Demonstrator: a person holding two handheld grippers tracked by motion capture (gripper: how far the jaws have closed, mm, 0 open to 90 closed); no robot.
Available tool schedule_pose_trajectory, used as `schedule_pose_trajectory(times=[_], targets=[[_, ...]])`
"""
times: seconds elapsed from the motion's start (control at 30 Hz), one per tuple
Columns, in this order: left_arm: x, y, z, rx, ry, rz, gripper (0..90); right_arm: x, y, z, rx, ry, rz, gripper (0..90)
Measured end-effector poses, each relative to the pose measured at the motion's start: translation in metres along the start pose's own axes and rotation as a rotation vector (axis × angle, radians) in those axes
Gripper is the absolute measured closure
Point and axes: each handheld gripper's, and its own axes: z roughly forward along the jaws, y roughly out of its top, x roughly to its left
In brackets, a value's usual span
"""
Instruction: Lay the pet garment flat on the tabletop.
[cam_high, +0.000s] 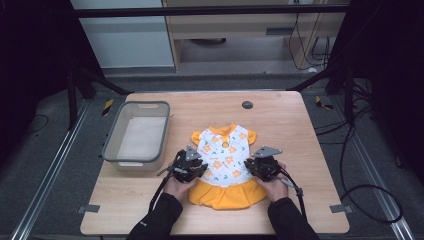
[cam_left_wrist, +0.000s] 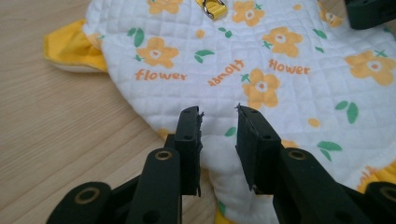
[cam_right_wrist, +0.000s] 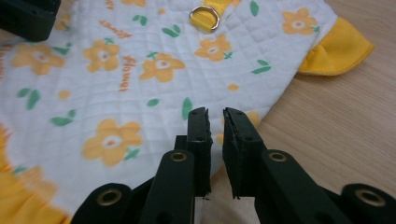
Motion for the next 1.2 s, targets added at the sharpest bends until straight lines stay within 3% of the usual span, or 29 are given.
schedule_pose_trajectory(times=[0.1,0.2,0.37,0.57,0.7,0.83,0.93,1.1,1.2], targets=[[-0.007,-0.005,-0.016,-0.002,-0.025,0.028,69.2,0.007,-0.008,-0.018,-0.024,0.04,-0.001,83.1],[-0.009,-0.014,-0.021,0.005,-0.039,0.027,69.2,0.012,-0.015,-0.024,-0.006,0.067,-0.003,84.1],[-0.01,-0.032,-0.018,0.072,-0.048,0.036,70.2,0.021,-0.027,-0.032,0.026,0.086,0.002,85.7],[-0.014,-0.036,-0.022,0.053,-0.039,0.047,70.0,0.025,-0.034,-0.035,0.041,0.081,-0.006,86.1],[-0.01,-0.036,-0.036,0.012,-0.038,0.018,64.2,0.022,-0.031,-0.041,0.007,0.09,0.022,83.7],[0.001,-0.041,-0.061,-0.074,-0.018,-0.018,52.8,0.011,-0.029,-0.057,-0.083,0.065,0.066,77.3],[0.015,-0.053,-0.083,-0.136,0.012,-0.05,43.3,-0.004,-0.033,-0.07,-0.128,0.012,0.108,66.7],[0.033,-0.079,-0.106,-0.159,0.04,-0.111,31.7,-0.025,-0.045,-0.083,-0.17,-0.085,0.167,47.2],[0.042,-0.093,-0.115,-0.166,0.052,-0.143,27.3,-0.034,-0.051,-0.087,-0.169,-0.11,0.217,37.3]])
